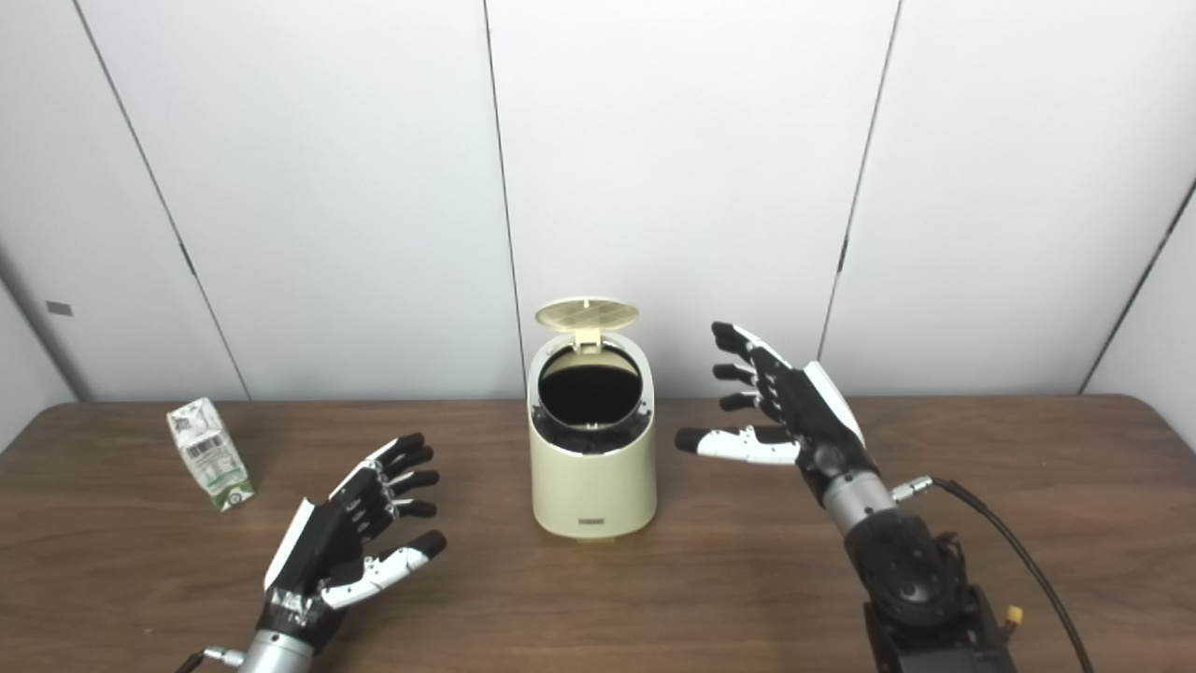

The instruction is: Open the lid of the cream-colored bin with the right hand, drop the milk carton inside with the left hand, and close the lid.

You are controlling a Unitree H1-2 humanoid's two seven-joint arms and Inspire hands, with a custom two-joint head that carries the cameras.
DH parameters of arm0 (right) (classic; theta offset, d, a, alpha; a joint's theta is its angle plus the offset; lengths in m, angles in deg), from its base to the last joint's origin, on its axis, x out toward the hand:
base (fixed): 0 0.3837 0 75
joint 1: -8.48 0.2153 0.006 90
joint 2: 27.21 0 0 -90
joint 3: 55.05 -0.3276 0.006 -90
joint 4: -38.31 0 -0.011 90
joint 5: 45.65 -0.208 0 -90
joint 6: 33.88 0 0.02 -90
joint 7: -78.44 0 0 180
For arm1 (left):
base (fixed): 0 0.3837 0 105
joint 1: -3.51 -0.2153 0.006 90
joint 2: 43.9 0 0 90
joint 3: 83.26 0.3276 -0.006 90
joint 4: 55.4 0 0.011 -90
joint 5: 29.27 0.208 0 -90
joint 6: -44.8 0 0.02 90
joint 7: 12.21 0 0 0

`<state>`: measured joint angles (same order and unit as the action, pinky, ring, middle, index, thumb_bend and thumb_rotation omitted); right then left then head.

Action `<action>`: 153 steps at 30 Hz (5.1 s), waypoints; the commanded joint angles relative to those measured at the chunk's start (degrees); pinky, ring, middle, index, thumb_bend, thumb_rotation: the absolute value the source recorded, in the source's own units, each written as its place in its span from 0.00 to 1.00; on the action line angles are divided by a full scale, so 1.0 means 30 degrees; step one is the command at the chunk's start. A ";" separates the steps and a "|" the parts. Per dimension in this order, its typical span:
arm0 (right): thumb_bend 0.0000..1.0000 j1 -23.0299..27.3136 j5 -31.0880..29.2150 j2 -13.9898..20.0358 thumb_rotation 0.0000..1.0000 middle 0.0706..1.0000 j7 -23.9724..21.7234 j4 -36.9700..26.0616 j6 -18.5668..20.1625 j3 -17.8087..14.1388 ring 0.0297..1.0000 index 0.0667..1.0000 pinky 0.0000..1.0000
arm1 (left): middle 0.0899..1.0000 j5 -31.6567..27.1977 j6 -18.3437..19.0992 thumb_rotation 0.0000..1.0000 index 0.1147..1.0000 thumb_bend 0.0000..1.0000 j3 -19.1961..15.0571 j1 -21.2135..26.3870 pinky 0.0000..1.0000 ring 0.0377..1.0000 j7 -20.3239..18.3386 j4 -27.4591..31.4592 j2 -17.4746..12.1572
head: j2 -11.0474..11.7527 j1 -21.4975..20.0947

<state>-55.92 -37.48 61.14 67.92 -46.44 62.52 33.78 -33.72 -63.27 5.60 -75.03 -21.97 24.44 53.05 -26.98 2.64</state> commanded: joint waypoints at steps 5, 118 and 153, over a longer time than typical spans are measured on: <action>0.93 -0.0140 -0.0337 0.0309 0.34 0.91 0.0253 -0.0264 -0.1589 0.0113 0.85 0.92 0.78 | 0.82 -0.0210 -0.0135 0.18 0.86 0.71 -0.0033 0.0558 0.63 0.77 -0.0108 0.0586 -0.0187 | 0.0036 0.0121; 1.00 -0.1730 -0.1620 0.2451 0.51 0.77 -0.0651 0.1327 -0.3529 -0.0092 0.63 0.78 0.39 | 0.91 0.0097 -0.0251 0.23 0.97 0.97 -0.4600 0.5110 0.85 0.88 0.2161 -0.8297 -0.6579 | 0.2021 0.7160; 1.00 -0.2440 -0.1730 0.2511 0.48 0.80 -0.0746 0.0862 -0.3533 -0.0144 0.66 0.79 0.41 | 0.46 0.3614 -0.1234 0.07 0.45 0.57 -0.2821 0.6005 0.39 0.44 0.6819 -1.1408 -0.5915 | 0.1696 0.6708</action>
<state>-64.89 -42.17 67.99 65.13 -42.04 53.41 33.96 -23.67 -64.87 -3.08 -59.25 -2.84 -9.66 36.29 -21.97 22.76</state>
